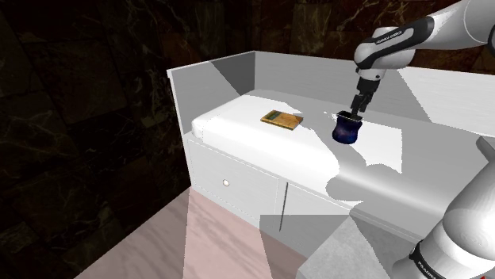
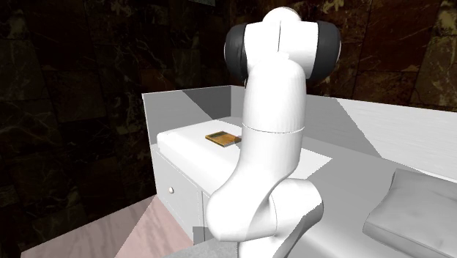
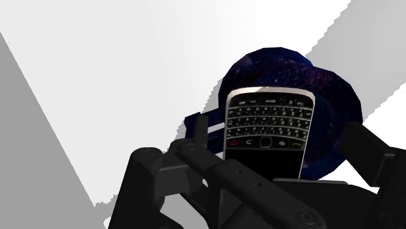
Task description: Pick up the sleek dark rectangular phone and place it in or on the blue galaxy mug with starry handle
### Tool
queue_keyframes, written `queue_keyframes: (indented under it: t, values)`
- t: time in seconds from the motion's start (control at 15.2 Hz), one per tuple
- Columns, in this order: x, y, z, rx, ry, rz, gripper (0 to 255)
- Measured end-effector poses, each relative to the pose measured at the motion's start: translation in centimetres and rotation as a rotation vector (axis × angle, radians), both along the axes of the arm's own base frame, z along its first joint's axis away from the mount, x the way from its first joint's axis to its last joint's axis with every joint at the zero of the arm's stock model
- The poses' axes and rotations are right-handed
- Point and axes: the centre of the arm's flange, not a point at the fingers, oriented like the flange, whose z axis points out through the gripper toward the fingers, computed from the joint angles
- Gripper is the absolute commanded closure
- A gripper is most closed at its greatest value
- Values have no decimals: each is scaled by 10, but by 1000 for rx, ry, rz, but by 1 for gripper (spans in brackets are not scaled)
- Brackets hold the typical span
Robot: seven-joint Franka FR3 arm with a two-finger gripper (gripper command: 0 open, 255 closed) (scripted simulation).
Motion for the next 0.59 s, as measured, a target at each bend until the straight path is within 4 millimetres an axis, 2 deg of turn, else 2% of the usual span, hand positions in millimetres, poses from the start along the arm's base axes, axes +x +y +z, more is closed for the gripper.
queue_keyframes:
  t: [0.2,0.59]
  values:
    - [-1,-2,26,0,0,0,0]
    - [-1,-1,32,1,1,0,0]
